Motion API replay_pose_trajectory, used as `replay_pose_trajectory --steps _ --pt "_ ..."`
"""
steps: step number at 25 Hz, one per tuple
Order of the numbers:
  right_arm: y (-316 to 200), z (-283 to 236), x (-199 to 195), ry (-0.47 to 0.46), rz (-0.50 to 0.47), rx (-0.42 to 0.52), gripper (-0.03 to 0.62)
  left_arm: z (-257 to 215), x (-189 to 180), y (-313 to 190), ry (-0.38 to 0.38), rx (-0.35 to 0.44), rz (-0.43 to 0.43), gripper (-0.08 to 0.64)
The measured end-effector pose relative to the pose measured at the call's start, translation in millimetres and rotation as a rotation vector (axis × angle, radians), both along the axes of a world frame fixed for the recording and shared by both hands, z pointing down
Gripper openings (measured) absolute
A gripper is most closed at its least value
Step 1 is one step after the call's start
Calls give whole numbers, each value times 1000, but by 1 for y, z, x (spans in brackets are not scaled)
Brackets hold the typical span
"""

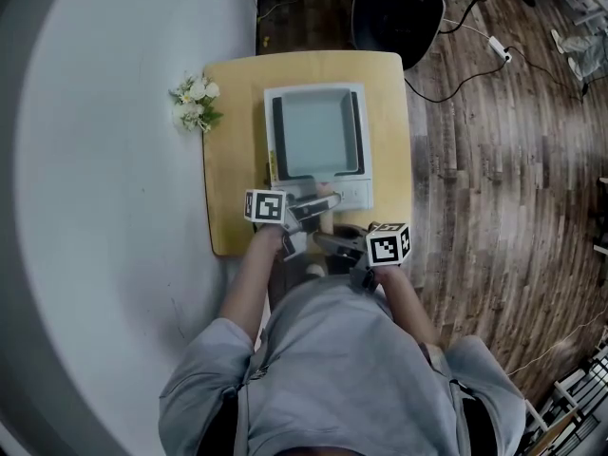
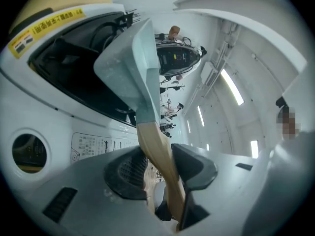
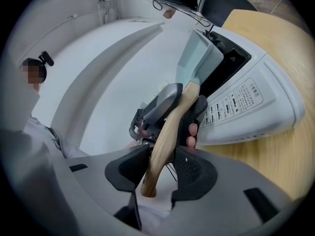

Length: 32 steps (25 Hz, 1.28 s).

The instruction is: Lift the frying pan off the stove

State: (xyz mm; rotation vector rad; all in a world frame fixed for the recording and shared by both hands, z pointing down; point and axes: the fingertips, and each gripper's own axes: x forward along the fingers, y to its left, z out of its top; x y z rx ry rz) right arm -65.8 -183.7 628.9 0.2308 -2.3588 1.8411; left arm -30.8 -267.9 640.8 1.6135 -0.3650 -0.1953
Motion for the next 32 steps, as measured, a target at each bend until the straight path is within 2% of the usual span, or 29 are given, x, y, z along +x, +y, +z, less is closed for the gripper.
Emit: replay_pose_trajectory --steps 9,18,27,32 --pt "4 -3 1 0 -13 38 147 -5 0 3 -41 46 -33 155" --pt "19 -20 0 -4 -53 149 143 -34 -1 16 -114 198 -39 155" --pt "51 -42 4 -39 -56 230 143 -59 -1 48 -100 262 -66 156" --pt "78 -47 4 -45 -65 264 143 -67 0 75 -118 299 -59 156"
